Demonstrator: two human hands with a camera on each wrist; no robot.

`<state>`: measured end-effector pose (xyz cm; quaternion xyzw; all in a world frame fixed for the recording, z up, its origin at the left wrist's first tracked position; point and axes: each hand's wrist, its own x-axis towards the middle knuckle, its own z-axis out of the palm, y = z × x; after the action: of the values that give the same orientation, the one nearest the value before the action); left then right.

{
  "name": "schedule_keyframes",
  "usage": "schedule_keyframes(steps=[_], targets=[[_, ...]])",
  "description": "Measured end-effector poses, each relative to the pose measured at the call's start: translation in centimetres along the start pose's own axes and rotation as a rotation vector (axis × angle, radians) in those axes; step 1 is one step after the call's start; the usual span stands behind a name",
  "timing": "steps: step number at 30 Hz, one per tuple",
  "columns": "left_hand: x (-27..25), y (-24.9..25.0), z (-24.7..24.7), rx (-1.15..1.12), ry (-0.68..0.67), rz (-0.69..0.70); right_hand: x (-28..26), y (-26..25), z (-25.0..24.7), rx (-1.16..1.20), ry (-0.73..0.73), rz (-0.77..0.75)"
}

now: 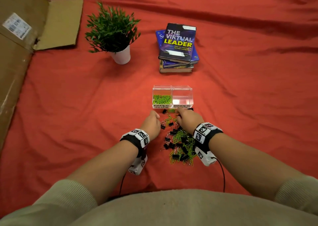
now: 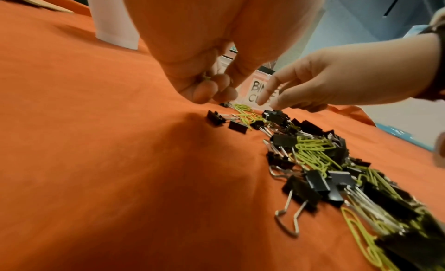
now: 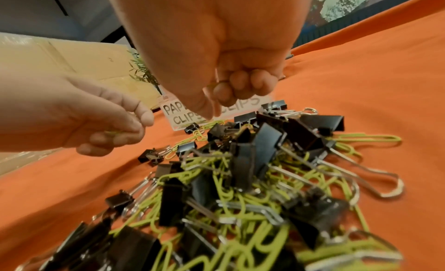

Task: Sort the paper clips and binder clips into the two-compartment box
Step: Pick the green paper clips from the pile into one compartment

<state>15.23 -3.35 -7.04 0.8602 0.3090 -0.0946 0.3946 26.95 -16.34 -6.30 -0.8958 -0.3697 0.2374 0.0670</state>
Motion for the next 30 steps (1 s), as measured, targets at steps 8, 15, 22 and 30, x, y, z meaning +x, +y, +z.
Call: schedule_keyframes(steps=[8, 15, 22, 30], targets=[[1.2, 1.6, 0.8, 0.184, -0.051, 0.058, -0.8, -0.9, 0.9, -0.185, -0.037, 0.007], [2.0, 1.9, 1.6, 0.404, -0.086, 0.073, -0.3, -1.3, 0.9, -0.133, -0.062, 0.050], [1.6, 2.2, 1.7, 0.480, -0.136, 0.123, 0.5, -0.8, 0.4, 0.126, -0.183, 0.140], [0.8, 1.5, 1.3, 0.393, -0.133, 0.115, 0.0, 0.9, -1.0, 0.556, -0.249, 0.243]])
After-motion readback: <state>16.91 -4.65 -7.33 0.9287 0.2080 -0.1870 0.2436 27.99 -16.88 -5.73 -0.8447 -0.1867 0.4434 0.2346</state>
